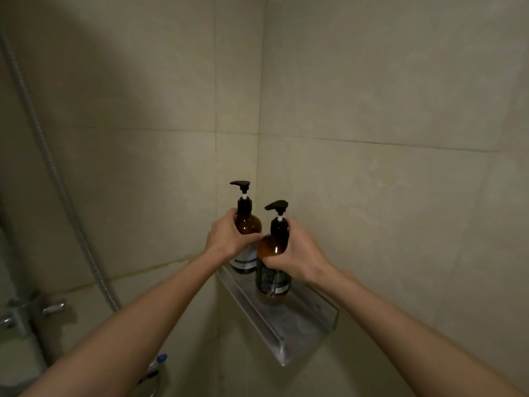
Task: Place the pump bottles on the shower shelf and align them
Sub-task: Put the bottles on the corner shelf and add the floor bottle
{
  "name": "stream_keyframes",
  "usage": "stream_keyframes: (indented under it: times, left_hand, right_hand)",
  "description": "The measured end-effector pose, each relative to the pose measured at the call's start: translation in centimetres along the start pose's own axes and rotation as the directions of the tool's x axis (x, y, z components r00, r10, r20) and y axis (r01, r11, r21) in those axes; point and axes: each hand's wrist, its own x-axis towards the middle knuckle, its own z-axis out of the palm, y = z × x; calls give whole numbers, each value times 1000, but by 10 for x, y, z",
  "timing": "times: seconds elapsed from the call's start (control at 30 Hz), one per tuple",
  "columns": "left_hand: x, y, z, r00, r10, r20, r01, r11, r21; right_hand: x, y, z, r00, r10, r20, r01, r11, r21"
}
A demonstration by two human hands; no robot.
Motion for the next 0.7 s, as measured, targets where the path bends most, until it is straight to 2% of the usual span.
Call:
stream_keyframes:
  times: [0.3, 0.7]
  left_hand:
    - [26, -29, 14, 987, 47, 151, -38, 997, -62]
    - [30, -51, 13, 981, 19, 194, -3, 997, -82]
  right_hand:
    - [17, 19, 11, 997, 77, -2, -77, 994, -81]
    - [19, 16, 31, 995, 89, 54, -88, 996, -17]
